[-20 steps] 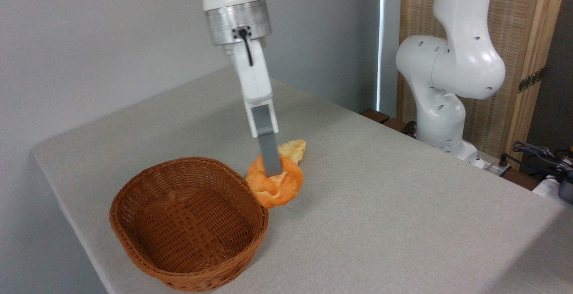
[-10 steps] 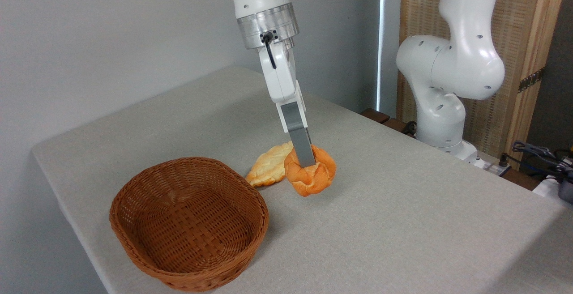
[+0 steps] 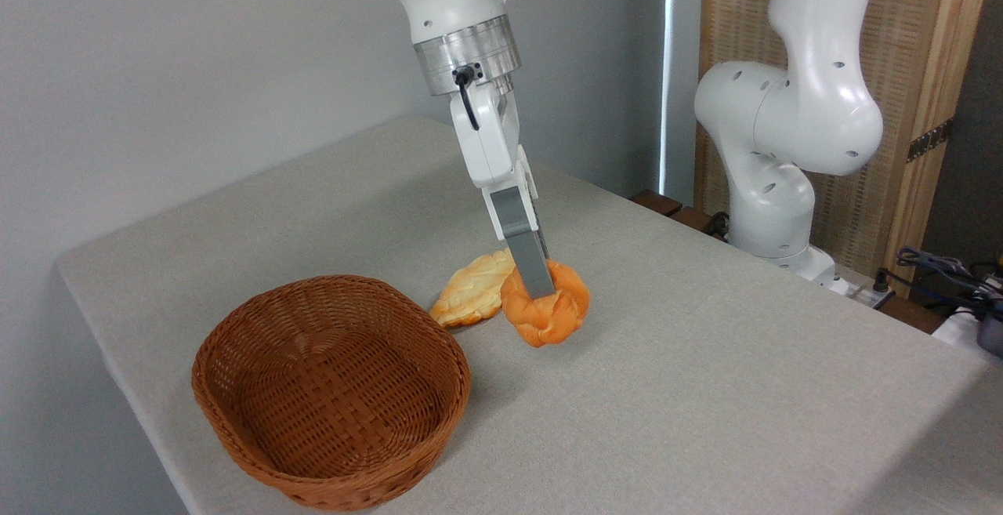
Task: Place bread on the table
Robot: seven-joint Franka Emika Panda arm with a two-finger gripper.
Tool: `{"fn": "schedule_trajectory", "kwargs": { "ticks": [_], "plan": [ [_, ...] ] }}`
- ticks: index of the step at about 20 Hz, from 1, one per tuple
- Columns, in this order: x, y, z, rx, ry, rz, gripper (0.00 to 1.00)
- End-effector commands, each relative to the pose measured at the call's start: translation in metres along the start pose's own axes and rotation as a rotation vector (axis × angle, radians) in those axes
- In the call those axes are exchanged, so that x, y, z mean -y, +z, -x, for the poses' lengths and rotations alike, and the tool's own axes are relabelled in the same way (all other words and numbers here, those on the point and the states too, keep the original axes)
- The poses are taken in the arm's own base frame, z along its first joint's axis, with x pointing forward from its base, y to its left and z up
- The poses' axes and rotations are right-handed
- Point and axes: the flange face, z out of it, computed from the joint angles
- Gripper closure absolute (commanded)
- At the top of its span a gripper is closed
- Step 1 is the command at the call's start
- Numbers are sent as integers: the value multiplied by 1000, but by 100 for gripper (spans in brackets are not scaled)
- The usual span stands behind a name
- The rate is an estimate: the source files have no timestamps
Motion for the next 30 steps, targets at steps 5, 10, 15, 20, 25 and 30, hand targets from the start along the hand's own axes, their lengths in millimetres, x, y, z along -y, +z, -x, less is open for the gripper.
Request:
{"fn": "schedule_trajectory", "kwargs": {
  "ticks": [5,10,15,20,25,30],
  "plan": [
    [-5,1,2,25,17,25,11],
    [-3,-5,3,17,-17,5,1],
    [28,-34,-1,-71,-243,-23,0],
    [70,-73,-8,-214,-487,13,0],
    [99,-94,-13,-304,-652,37,0],
    [121,-106,-20,-321,-654,92,0]
  ]
}}
